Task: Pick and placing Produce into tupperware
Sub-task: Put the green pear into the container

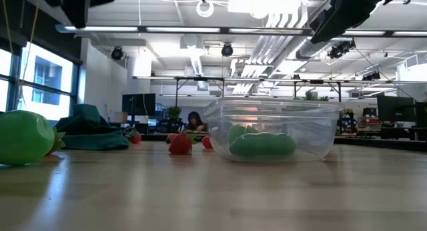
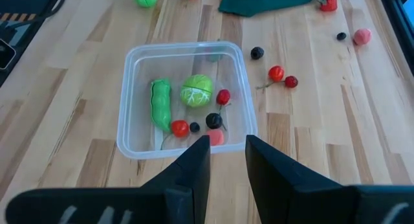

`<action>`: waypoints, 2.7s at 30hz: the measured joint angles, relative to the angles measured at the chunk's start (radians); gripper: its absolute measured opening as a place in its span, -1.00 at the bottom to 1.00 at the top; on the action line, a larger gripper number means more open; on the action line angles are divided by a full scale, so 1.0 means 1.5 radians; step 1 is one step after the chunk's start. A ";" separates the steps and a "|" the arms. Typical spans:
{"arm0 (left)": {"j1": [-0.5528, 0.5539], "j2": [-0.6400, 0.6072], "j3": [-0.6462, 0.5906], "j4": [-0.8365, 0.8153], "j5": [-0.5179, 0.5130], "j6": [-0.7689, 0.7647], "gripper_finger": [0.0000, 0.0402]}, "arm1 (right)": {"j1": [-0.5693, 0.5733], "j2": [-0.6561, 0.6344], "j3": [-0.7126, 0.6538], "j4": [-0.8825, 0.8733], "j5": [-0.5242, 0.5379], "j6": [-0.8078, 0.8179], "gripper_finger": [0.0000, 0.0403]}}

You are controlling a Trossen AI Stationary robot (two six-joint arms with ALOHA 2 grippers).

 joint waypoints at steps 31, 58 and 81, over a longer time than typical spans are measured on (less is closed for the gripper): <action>0.001 -0.036 -0.198 0.199 0.051 -0.041 -0.19 | 0.000 0.000 0.000 0.000 0.000 0.000 -0.56; 0.001 0.033 -0.198 0.186 0.060 -0.042 0.38 | 0.000 0.001 0.000 0.000 0.000 0.000 -0.56; 0.001 0.098 -0.198 0.216 0.088 -0.047 0.38 | 0.000 0.001 0.000 0.000 0.000 0.000 -0.56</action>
